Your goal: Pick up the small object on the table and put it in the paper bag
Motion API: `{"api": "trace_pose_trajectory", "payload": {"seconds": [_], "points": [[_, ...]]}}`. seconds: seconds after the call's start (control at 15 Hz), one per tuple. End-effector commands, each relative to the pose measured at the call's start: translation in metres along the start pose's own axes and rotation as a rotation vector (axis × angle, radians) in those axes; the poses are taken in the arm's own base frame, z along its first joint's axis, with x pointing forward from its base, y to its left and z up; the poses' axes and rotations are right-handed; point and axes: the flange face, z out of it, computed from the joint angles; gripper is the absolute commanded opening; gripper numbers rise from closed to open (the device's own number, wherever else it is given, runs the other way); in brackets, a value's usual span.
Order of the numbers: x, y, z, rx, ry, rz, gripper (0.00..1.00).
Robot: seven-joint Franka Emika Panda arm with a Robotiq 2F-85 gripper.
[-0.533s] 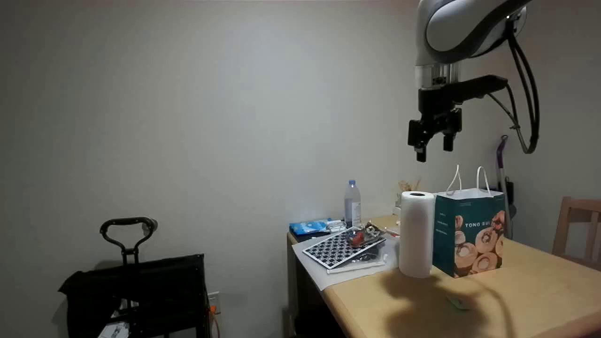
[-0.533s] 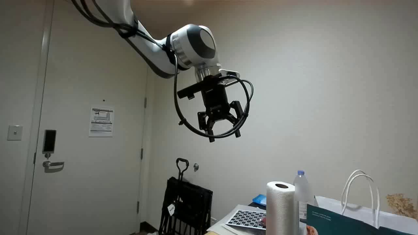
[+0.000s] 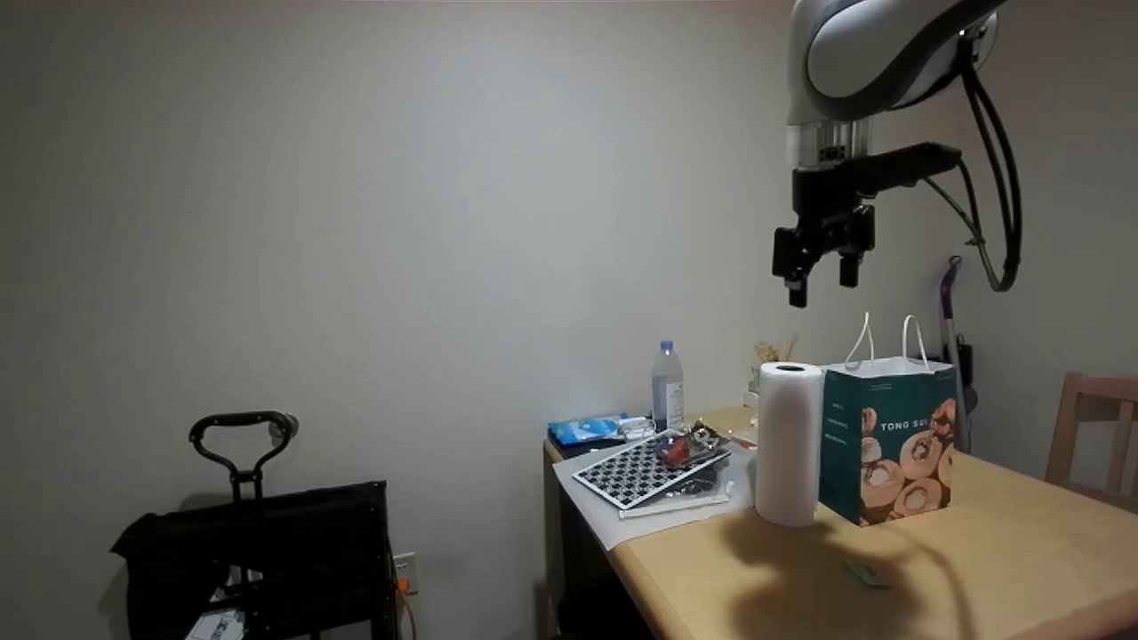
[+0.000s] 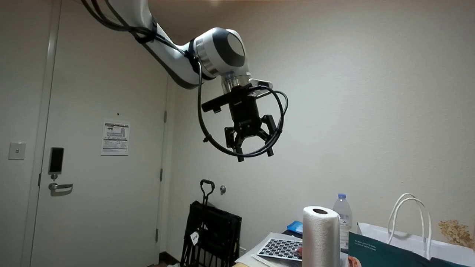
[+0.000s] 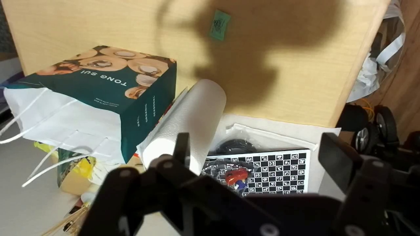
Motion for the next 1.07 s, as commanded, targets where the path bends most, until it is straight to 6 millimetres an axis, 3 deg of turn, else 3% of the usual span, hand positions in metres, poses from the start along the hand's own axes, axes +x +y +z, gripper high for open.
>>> {"api": "trace_pose_trajectory", "payload": {"seconds": [0.0, 0.47, 1.0], "points": [[0.000, -0.001, 0.025, 0.025, -0.038, 0.004, 1.00], [-0.021, -0.003, 0.101, 0.017, -0.238, 0.016, 1.00], [-0.025, -0.002, 0.108, 0.005, -0.273, -0.004, 1.00]]}}
